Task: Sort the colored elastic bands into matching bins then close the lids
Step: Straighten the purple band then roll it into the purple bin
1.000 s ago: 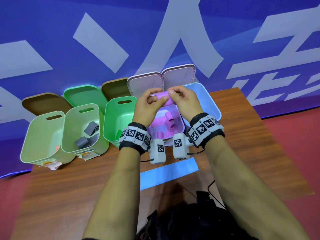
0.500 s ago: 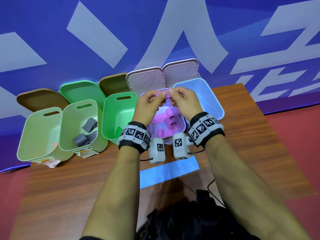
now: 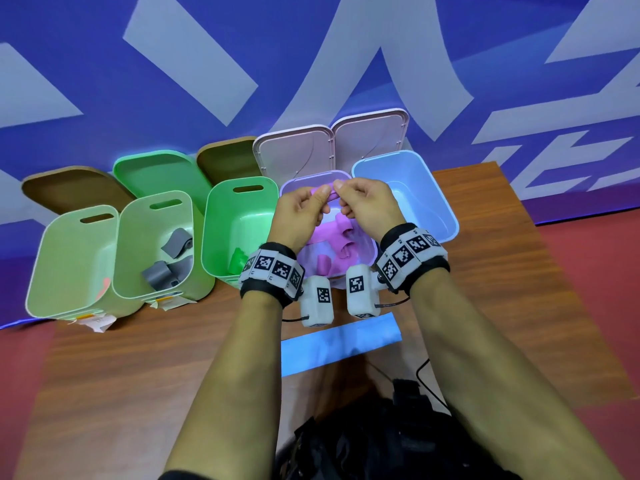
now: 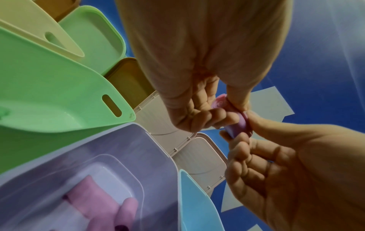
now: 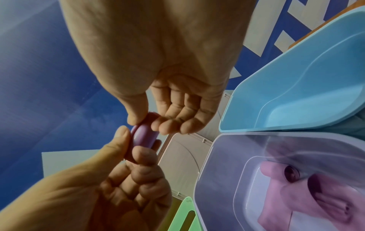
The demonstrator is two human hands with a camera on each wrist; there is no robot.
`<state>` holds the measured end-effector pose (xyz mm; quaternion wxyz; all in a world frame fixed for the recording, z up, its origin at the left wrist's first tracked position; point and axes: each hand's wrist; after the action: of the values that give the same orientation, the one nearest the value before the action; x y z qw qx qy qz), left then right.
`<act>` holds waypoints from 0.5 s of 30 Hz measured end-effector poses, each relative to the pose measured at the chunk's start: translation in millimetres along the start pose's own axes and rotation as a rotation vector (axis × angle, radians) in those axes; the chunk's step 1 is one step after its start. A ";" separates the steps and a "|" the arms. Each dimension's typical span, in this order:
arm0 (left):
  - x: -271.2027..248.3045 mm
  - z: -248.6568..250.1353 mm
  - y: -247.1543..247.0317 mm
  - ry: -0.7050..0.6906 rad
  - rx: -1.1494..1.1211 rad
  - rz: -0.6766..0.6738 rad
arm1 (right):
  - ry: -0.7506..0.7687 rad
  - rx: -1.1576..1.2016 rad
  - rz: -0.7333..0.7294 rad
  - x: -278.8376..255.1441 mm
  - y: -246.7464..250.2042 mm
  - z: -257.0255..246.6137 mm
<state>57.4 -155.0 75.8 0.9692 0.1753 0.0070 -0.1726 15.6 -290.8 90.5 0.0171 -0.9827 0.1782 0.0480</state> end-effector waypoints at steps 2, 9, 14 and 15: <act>2.0 -3.8 -1.3 0.008 -0.020 -0.009 | 0.002 -0.033 0.014 2.3 -0.3 4.0; 5.5 -16.3 -7.6 0.042 -0.007 -0.038 | -0.053 -0.048 0.084 8.5 1.5 17.7; 4.4 -36.4 -10.6 0.040 0.129 -0.068 | -0.135 -0.019 0.086 10.2 7.1 28.3; 3.6 -39.7 -11.5 0.021 0.140 -0.063 | -0.149 -0.051 0.079 9.5 8.2 31.1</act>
<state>58.8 -152.8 34.3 0.9486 0.2441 0.0108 -0.2011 18.8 -300.2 58.5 0.0035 -0.9687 0.2136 0.1261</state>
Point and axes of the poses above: each hand's wrist, its own x-axis towards the middle knuckle, its own y-axis out of the back of the hand, z = x × y, and after that the axes turned 15 degrees about x, right-handed
